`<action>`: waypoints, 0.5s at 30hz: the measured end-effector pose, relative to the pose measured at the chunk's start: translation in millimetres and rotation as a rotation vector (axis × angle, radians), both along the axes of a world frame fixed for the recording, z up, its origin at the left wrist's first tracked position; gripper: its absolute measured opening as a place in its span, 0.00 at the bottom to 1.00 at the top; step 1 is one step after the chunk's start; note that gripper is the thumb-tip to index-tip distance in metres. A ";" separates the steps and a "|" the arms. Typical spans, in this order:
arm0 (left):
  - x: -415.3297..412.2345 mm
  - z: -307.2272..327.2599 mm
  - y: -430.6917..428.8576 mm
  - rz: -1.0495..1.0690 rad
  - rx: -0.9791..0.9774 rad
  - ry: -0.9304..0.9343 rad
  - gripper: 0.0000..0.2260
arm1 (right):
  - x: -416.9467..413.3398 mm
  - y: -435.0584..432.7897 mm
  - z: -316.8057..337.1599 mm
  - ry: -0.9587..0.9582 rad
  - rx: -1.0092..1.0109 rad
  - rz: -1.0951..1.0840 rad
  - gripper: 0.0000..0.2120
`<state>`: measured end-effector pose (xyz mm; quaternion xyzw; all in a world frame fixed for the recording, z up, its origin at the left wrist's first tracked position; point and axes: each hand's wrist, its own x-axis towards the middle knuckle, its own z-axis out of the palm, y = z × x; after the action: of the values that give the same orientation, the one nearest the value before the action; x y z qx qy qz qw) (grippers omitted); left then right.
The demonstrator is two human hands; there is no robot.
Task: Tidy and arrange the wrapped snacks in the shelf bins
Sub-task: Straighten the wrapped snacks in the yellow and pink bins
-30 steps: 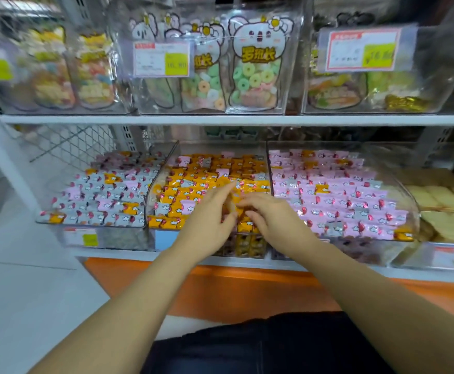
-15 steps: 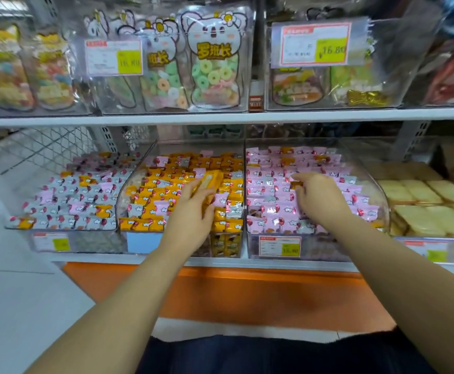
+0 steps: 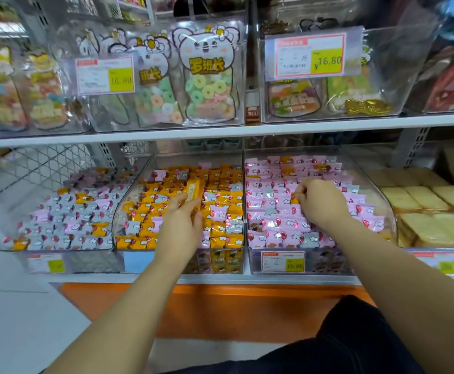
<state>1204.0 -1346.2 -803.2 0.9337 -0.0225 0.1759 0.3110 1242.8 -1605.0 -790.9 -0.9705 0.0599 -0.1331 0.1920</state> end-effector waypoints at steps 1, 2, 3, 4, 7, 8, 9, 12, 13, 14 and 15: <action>-0.4 0.2 -1.4 -0.020 0.001 0.021 0.17 | -2.3 0.0 1.9 -0.045 -0.021 -0.001 0.07; -0.6 0.2 -2.3 -0.042 0.013 0.038 0.18 | -5.6 0.0 5.8 -0.105 -0.025 0.000 0.06; -0.8 0.3 -2.7 -0.057 0.028 0.048 0.18 | -9.1 -0.5 10.6 -0.168 -0.017 -0.001 0.06; -1.0 0.7 -2.5 -0.063 0.040 0.053 0.18 | -13.7 -0.4 17.3 -0.224 -0.006 -0.007 0.06; -2.1 -0.1 -0.1 -0.062 0.073 0.051 0.17 | -29.0 0.9 32.2 -0.358 0.022 -0.026 0.07; -3.0 -0.3 0.4 -0.059 0.087 0.044 0.17 | -35.7 2.6 34.9 -0.412 0.063 -0.008 0.07; -3.6 -0.9 1.1 -0.059 0.098 0.035 0.17 | -43.7 5.6 36.6 -0.467 0.131 0.028 0.07; -5.9 -4.2 3.8 -0.074 0.111 0.003 0.17 | -66.9 22.8 35.6 -0.596 0.316 0.192 0.07; -6.7 -5.2 4.6 -0.079 0.115 -0.009 0.18 | -70.9 29.9 32.5 -0.617 0.333 0.248 0.06; -7.7 -6.2 5.3 -0.084 0.121 -0.018 0.18 | -73.3 37.4 28.7 -0.627 0.348 0.308 0.06; -8.9 -6.6 5.4 -0.089 0.125 -0.024 0.18 | -73.3 44.9 24.2 -0.623 0.363 0.368 0.05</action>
<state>1195.1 -1340.8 -809.7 0.9473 -0.0789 0.1711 0.2593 1169.5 -1560.1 -766.6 -0.8286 -0.1536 -0.3713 0.3899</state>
